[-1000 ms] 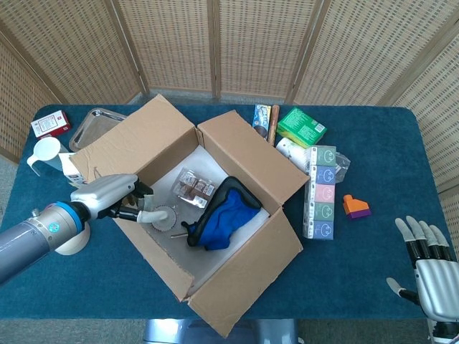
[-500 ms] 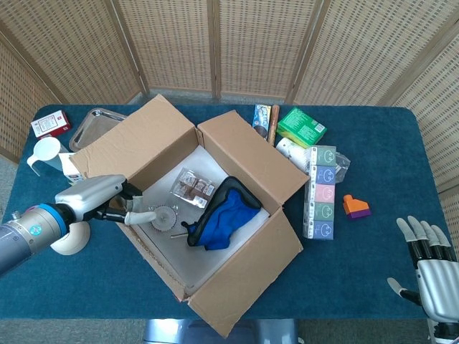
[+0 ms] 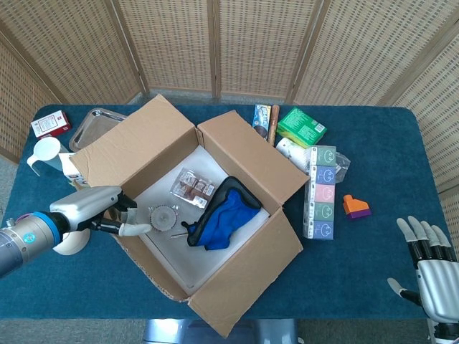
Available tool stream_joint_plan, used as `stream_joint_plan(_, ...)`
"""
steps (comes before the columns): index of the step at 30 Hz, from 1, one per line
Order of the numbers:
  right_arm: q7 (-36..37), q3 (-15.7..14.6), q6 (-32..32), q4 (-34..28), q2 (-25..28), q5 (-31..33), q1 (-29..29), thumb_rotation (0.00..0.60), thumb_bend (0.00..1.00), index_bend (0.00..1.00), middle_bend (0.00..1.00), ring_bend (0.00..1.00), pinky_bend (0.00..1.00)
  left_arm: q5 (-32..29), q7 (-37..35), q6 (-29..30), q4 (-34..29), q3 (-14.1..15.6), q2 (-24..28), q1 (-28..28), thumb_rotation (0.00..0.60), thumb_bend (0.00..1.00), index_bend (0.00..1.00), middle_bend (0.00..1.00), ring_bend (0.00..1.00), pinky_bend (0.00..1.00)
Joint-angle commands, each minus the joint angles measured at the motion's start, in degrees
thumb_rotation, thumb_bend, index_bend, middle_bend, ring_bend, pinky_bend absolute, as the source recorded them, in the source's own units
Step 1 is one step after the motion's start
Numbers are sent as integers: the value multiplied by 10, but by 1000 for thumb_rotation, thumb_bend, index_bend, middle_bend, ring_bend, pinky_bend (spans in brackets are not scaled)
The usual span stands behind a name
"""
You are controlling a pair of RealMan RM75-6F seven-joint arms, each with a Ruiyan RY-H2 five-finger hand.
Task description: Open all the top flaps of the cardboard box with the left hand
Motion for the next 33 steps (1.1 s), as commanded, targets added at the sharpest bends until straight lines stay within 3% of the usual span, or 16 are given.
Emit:
stream_joint_plan(1, 2, 0, 0, 0, 1, 0, 0, 600, 0, 0, 0, 0, 0, -6, 19, -17, -3, -27, 1, 29, 201, 0, 605, 673, 434, 389)
stream_joint_plan(5, 6, 0, 2, -1, 3, -1, -1, 600, 0, 0, 0, 0, 0, -7, 55, -28, -11, -54, -4, 75, 202, 0, 605, 673, 434, 388)
stream_joint_plan(10, 8, 0, 1, -1, 4, -1, -1, 600, 0, 0, 0, 0, 0, 9, 101, -30, -18, -65, -19, 128, 202, 0, 605, 675, 434, 388)
stream_joint_plan(17, 6, 0, 0, -2, 4, 0, -1, 600, 0, 0, 0, 0, 0, 48, 144, -18, -20, -48, -53, 168, 201, 0, 604, 670, 429, 387)
stream_joint_plan(19, 5, 0, 0, -2, 4, 1, -1, 600, 0, 0, 0, 0, 0, 57, 148, -7, -18, -42, -61, 170, 197, 0, 598, 645, 404, 347)
stream_joint_plan(25, 5, 1, -1, -2, 4, 2, 0, 600, 0, 0, 0, 0, 0, 126, 171, 131, -26, -24, -96, 199, 191, 0, 538, 458, 273, 265)
stream_joint_plan(29, 7, 0, -2, -2, 5, 1, 0, 600, 0, 0, 0, 0, 0, 198, 189, 234, -33, 6, -119, 229, 189, 0, 405, 171, 76, 185)
stream_joint_plan(31, 9, 0, -2, -2, 6, -1, 1, 600, 0, 0, 0, 0, 0, 241, 197, 283, -29, 29, -135, 243, 287, 0, 320, 43, 8, 121)
stream_joint_plan(33, 11, -1, -2, -2, 6, -2, 1, 600, 0, 0, 0, 0, 0, 271, 197, 315, -22, 50, -148, 249, 416, 0, 272, 4, 0, 90)
